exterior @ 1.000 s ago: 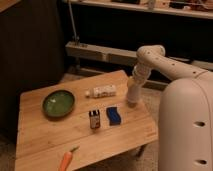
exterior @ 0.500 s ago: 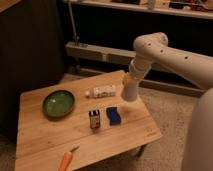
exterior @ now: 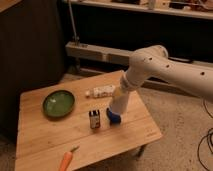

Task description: Place the ceramic cup over the eraser

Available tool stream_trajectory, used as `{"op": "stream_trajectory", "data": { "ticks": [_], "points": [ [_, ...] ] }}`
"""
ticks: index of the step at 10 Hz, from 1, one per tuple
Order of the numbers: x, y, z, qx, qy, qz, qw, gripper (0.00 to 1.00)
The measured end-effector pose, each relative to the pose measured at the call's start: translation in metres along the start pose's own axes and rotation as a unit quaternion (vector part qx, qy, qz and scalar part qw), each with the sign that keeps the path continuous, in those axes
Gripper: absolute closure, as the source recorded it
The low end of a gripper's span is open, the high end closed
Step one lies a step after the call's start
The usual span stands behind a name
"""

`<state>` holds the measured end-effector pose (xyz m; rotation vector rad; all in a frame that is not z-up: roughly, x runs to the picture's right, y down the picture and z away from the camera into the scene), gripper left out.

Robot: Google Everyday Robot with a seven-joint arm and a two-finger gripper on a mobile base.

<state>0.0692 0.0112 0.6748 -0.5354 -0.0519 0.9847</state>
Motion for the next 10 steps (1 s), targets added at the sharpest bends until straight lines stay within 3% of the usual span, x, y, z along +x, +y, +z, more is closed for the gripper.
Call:
{"op": "stream_trajectory", "data": {
  "ticks": [4,6,10],
  "points": [
    [-0.041,0.027,-0.020,-0.043,-0.021,-0.056,0.9973,1.00],
    [-0.044,0.038,-0.009,-0.061,-0.009,-0.073,0.9954,1.00],
    [-0.024,0.062,0.018,-0.084,0.015,-0.105,0.9909,1.00]
  ]
}}
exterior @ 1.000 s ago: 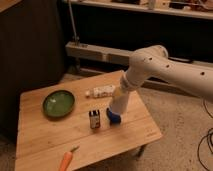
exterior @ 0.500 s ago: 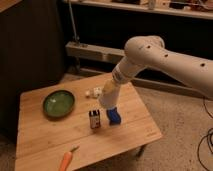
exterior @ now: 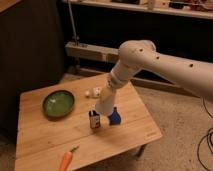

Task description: Place the ceramic cup over the eraser

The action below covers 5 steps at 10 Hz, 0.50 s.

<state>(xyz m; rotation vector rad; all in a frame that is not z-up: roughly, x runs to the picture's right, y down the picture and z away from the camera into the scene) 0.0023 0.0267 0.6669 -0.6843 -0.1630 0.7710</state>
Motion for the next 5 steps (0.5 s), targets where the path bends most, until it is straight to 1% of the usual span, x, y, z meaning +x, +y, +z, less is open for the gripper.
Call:
{"op": "stream_trajectory", "data": {
  "ticks": [1,2,5],
  "points": [
    [0.0017,0.0036,0.0071,-0.009,0.000,-0.007,0.9999,1.00],
    [0.0027,0.0057,0.0126,-0.021,-0.006,-0.011,0.9997,1.00],
    [-0.0008,0.0106,0.0159,-0.047,-0.019,-0.018,0.9986,1.00]
  ]
}}
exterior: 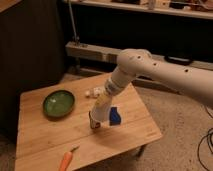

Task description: Place the ceramic cup over the eraser

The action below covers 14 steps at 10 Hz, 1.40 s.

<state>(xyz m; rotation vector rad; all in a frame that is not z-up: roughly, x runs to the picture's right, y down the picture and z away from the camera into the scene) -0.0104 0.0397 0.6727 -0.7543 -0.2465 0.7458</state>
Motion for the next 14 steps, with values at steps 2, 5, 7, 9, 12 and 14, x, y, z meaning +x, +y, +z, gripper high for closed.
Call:
{"op": "stream_trajectory", "data": {
  "ticks": [2,5,7,9,12,14],
  "points": [
    [-0.002,0.004,0.005,-0.008,-0.002,-0.006,0.9999,1.00],
    [-0.007,0.008,0.014,0.016,-0.021,-0.030,0.9992,1.00],
    [-0.008,0.009,0.019,0.036,-0.032,-0.041,0.9980,1.00],
    [-0.009,0.009,0.024,0.046,-0.034,-0.045,0.9973,0.90],
    [-0.013,0.009,0.036,0.039,-0.013,-0.043,0.9982,0.58],
    [-0.014,0.009,0.038,0.037,-0.006,-0.041,0.9985,0.36]
  ]
}}
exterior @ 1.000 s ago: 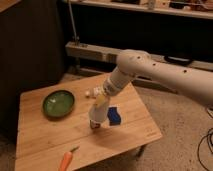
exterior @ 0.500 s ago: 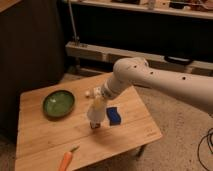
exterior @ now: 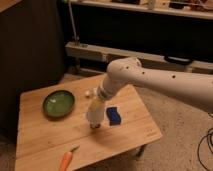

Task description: Place the ceramic cup over the eraser

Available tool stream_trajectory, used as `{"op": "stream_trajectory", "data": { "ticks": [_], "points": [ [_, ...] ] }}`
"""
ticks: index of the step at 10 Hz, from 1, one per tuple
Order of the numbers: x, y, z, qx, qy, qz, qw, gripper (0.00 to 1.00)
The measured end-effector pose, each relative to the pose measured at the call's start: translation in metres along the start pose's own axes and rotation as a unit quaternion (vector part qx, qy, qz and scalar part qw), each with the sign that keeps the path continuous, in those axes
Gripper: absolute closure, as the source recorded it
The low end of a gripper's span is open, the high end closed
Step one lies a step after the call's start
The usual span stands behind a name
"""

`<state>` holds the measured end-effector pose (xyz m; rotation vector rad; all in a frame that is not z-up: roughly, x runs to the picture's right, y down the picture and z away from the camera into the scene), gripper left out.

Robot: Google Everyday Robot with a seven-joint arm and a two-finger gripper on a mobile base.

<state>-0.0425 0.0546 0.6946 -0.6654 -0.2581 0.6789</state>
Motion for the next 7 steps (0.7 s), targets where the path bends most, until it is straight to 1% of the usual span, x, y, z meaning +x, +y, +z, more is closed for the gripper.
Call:
{"op": "stream_trajectory", "data": {
  "ticks": [1,2,3,7],
  "points": [
    [-0.0004,0.0009,0.0016,0.000,0.002,-0.001,1.0000,0.28],
    [0.0004,0.0005,0.0016,0.001,0.002,0.000,1.0000,0.22],
    [0.0008,-0.0003,0.0004,0.000,0.001,0.003,1.0000,0.20],
    [0.0013,-0.0002,0.0010,-0.001,0.001,0.004,1.0000,0.20]
  ]
}}
